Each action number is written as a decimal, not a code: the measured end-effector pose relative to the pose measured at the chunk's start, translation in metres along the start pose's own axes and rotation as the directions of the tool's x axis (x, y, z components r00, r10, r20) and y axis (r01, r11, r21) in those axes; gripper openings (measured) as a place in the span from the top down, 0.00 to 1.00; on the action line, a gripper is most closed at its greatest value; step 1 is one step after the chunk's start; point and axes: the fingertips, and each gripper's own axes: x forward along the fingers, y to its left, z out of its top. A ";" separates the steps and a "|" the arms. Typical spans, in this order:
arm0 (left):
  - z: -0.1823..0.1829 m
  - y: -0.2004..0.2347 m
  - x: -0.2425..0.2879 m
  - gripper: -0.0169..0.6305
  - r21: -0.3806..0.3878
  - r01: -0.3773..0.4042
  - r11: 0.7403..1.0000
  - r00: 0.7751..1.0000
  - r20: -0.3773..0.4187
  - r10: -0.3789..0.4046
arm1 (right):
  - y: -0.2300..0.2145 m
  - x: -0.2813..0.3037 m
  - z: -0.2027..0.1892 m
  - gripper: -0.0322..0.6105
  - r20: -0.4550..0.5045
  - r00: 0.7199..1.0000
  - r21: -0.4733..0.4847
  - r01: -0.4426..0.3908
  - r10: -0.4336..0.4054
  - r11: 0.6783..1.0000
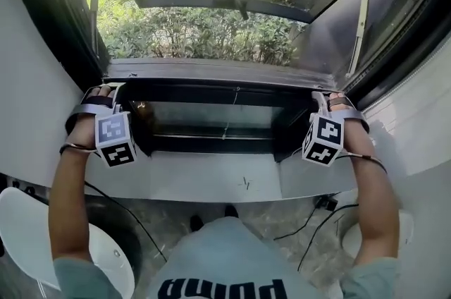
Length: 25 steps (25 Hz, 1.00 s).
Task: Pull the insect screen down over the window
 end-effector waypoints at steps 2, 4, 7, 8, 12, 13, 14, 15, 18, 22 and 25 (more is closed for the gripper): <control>0.001 0.001 0.002 0.30 0.003 -0.020 1.000 1.000 0.007 0.020 | -0.001 0.002 0.001 0.63 0.005 0.999 0.001 0.045 -0.045 0.999; -0.004 -0.006 0.010 0.30 0.002 -0.026 1.000 1.000 0.002 0.026 | -0.001 0.005 0.002 0.63 0.013 0.996 0.005 0.091 -0.091 0.996; -0.005 -0.011 0.018 0.30 -0.008 -0.046 0.999 0.999 -0.003 0.046 | 0.000 0.007 0.002 0.63 0.013 0.987 0.016 0.160 -0.160 0.987; -0.005 -0.009 0.016 0.30 -0.006 -0.068 0.998 0.998 -0.007 0.068 | 0.000 0.008 0.001 0.63 0.008 0.983 0.020 0.183 -0.183 0.983; -0.005 -0.004 0.018 0.30 0.007 -0.139 0.990 0.990 -0.026 0.140 | -0.001 0.010 0.001 0.63 -0.011 0.967 0.029 0.256 -0.255 0.966; -0.005 -0.002 0.020 0.30 0.007 -0.157 0.988 0.987 -0.025 0.157 | -0.002 0.011 0.000 0.63 -0.012 0.963 0.035 0.269 -0.269 0.962; -0.004 0.001 0.022 0.30 0.004 -0.175 0.984 0.984 -0.023 0.176 | -0.003 0.011 0.000 0.63 -0.012 0.959 0.042 0.283 -0.283 0.958; -0.004 0.003 0.023 0.30 -0.001 -0.191 0.982 0.981 -0.020 0.191 | -0.004 0.012 0.001 0.63 -0.012 0.955 0.051 0.298 -0.298 0.953; -0.005 0.001 0.024 0.30 -0.013 -0.209 0.978 0.978 -0.020 0.209 | -0.004 0.012 0.003 0.63 -0.022 0.941 0.072 0.338 -0.337 0.938; -0.005 -0.005 0.022 0.30 -0.002 -0.203 0.979 0.979 -0.028 0.203 | -0.001 0.010 0.001 0.64 -0.059 0.937 0.070 0.349 -0.346 0.934; -0.006 0.001 0.023 0.30 -0.004 -0.235 0.972 0.972 -0.013 0.235 | -0.006 0.012 0.003 0.65 -0.058 0.914 0.096 0.406 -0.402 0.909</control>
